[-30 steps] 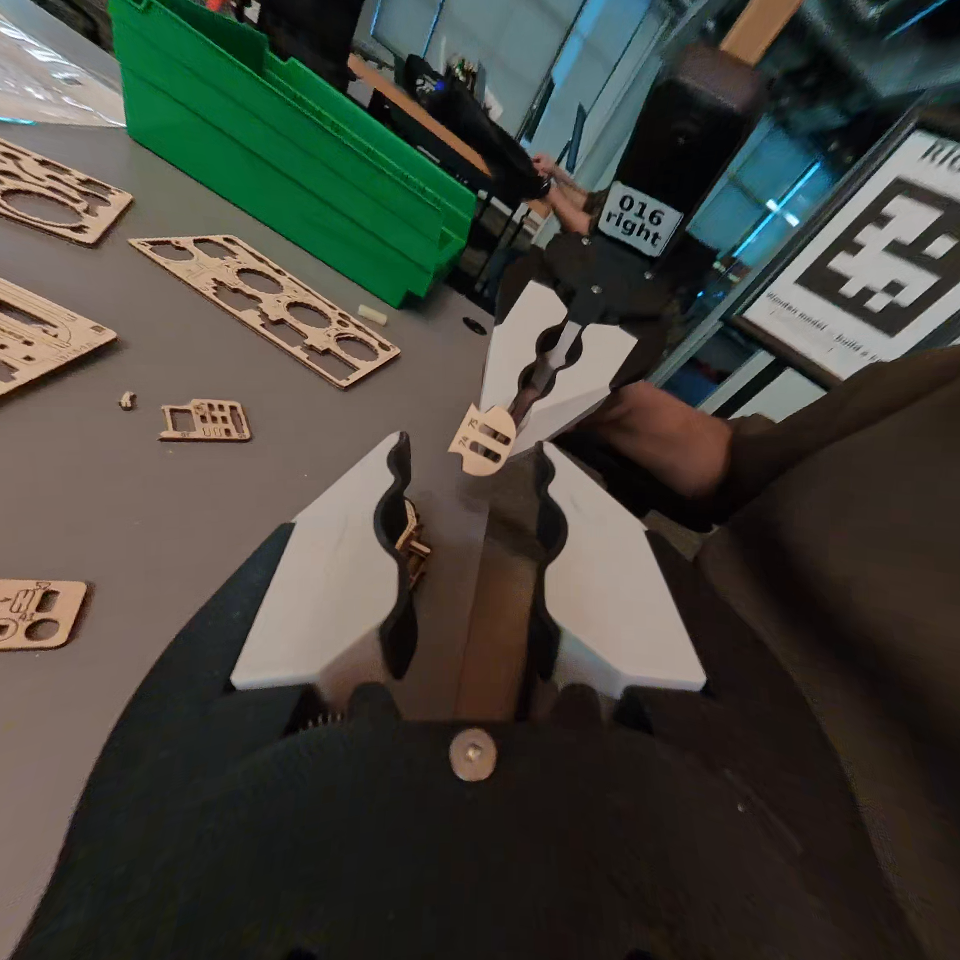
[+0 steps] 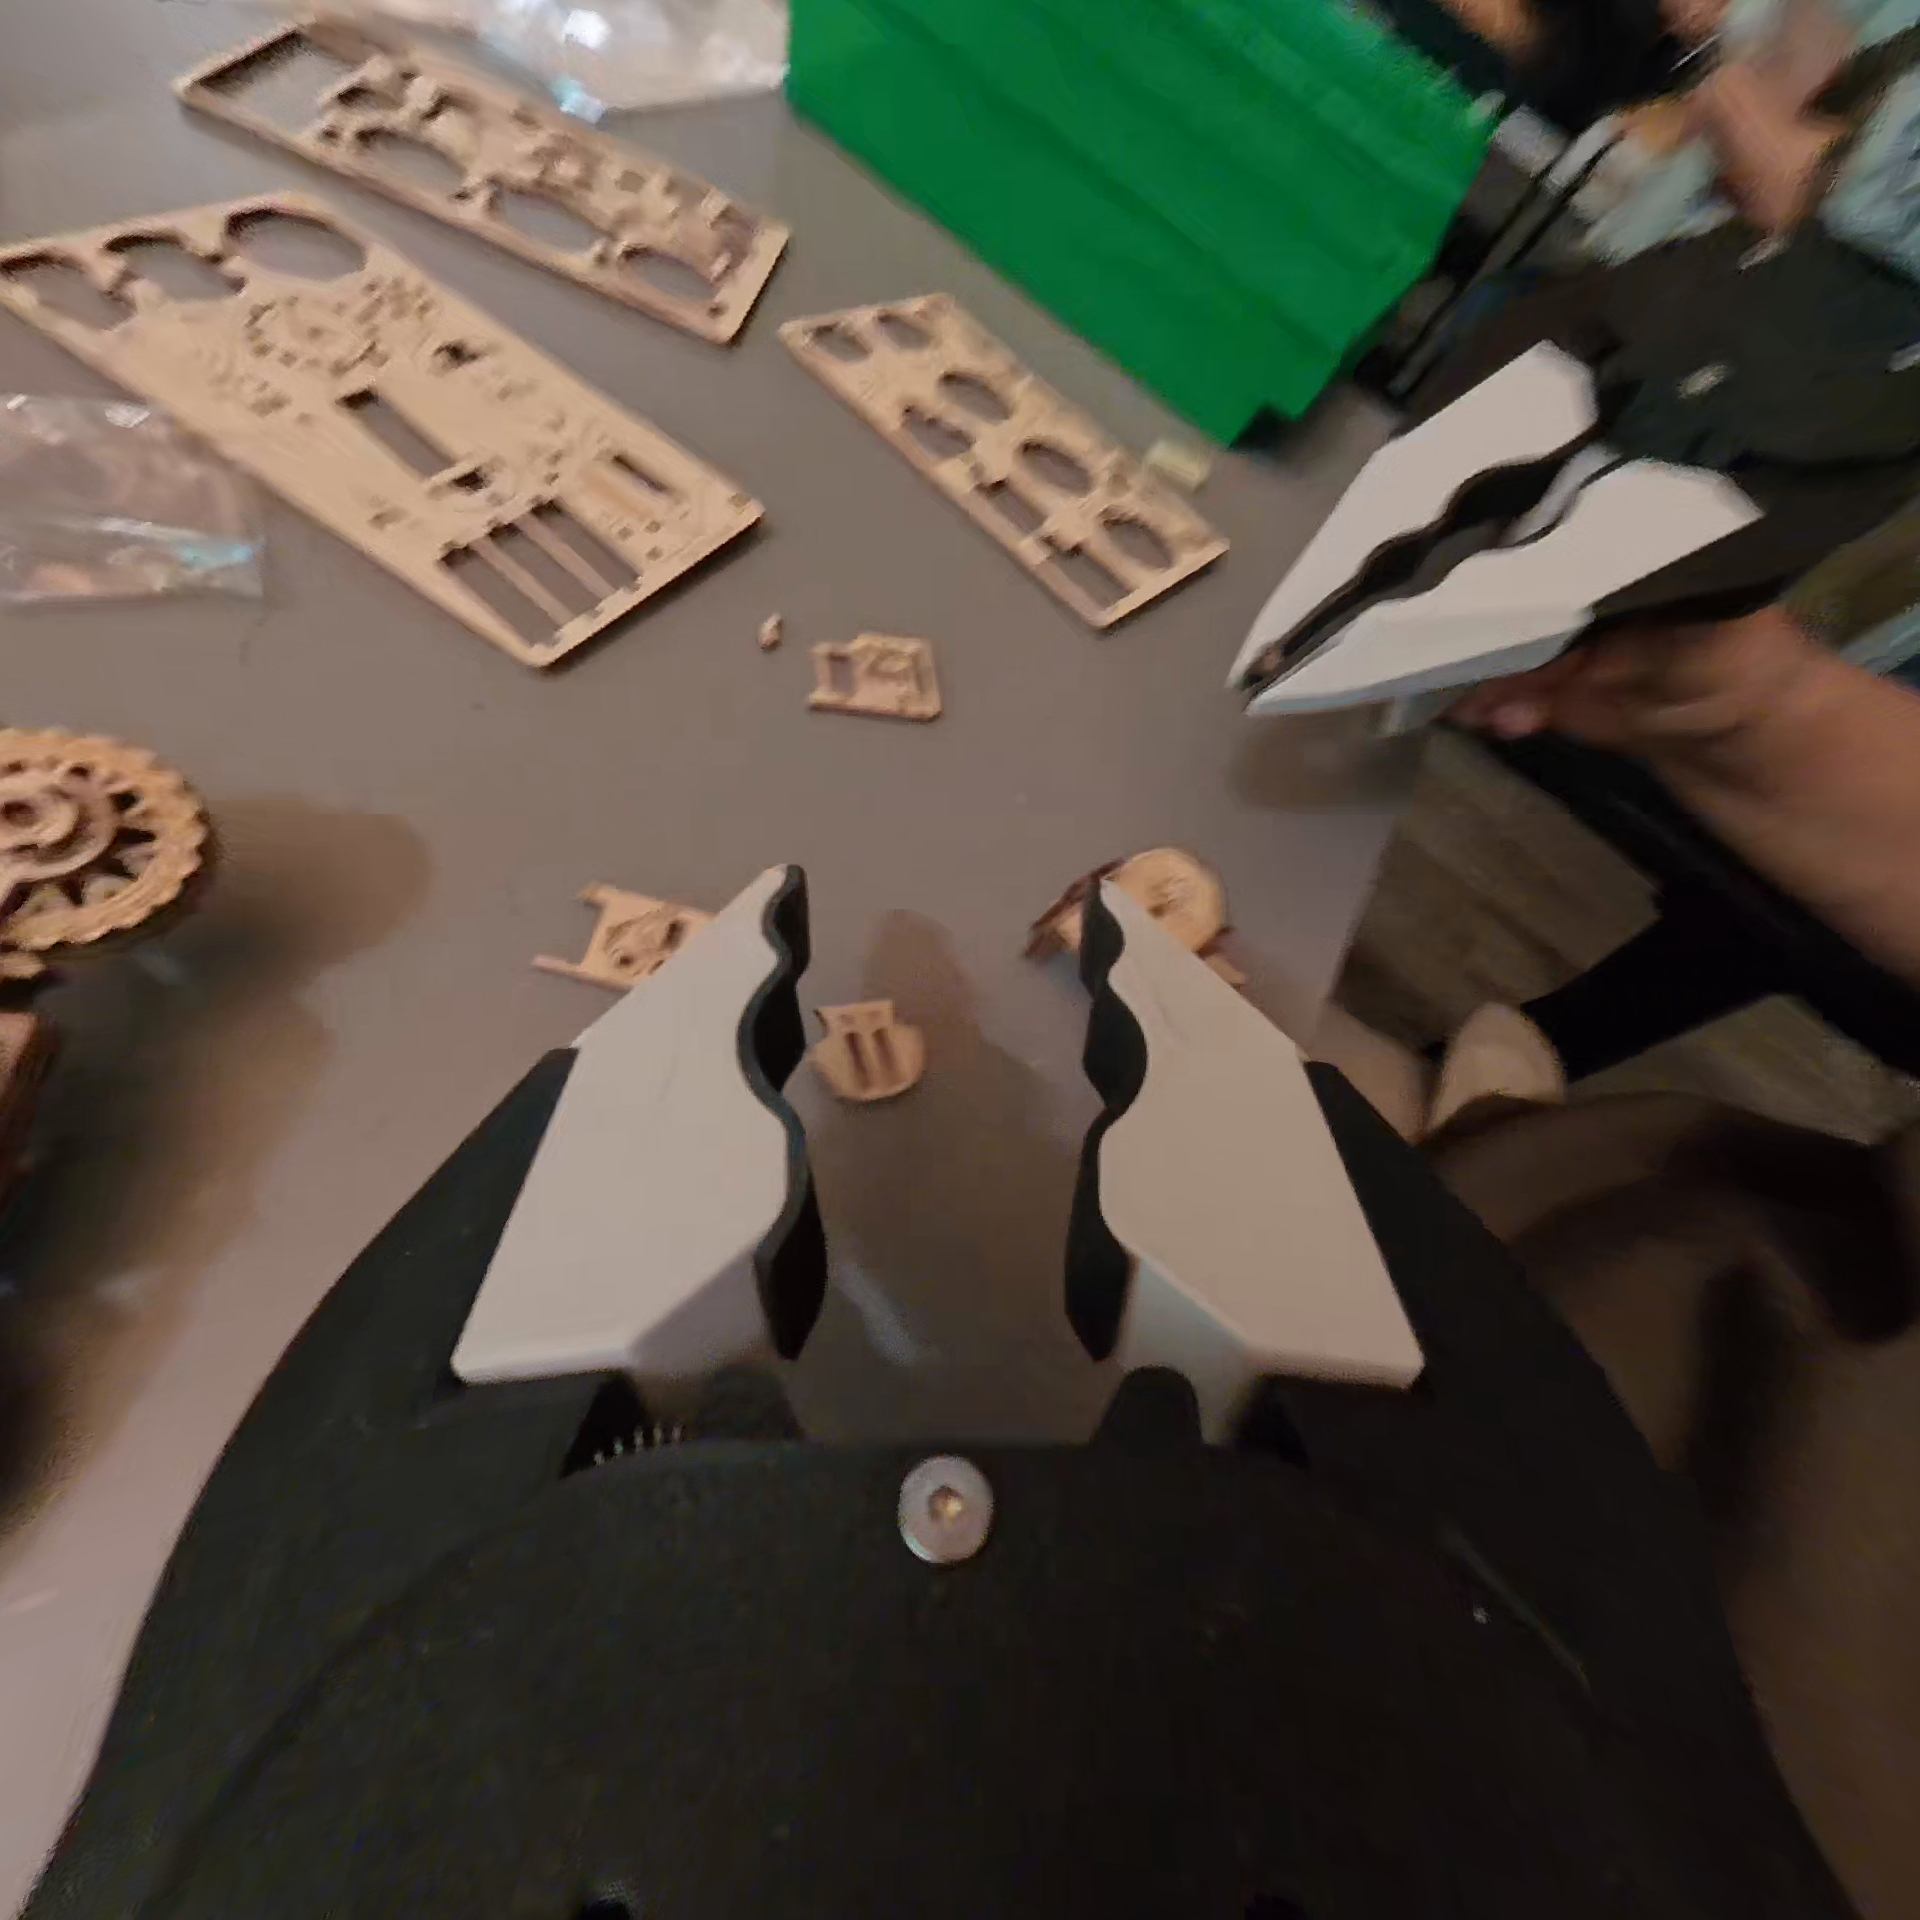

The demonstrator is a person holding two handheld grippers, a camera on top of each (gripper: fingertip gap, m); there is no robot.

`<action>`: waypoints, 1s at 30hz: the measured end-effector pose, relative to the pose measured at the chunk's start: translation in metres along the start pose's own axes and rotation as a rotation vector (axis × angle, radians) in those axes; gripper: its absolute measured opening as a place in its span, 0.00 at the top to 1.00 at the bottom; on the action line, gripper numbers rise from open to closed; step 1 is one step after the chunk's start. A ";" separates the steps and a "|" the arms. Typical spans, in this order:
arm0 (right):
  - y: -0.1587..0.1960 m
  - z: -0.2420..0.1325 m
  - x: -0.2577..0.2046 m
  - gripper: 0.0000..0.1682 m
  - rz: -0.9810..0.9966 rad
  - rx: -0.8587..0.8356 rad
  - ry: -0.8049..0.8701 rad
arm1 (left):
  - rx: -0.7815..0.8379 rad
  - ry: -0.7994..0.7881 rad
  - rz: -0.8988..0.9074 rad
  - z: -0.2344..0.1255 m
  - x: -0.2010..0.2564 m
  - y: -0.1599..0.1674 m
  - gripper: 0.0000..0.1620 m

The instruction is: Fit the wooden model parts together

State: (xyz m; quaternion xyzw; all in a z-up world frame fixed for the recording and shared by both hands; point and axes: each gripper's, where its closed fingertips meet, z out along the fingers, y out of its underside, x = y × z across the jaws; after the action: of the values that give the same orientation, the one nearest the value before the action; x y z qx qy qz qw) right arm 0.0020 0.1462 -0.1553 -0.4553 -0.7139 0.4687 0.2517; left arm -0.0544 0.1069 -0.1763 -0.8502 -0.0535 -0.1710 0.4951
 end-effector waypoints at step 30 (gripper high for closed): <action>-0.031 0.006 -0.040 0.88 -0.261 0.126 0.050 | 0.197 0.553 -0.366 -0.011 0.075 -0.032 1.00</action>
State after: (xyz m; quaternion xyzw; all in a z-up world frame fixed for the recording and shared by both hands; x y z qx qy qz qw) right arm 0.0027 0.1031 -0.1277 -0.3536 -0.7298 0.4644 0.3560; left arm 0.0050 0.1080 -0.1195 -0.6962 -0.0853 -0.4748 0.5317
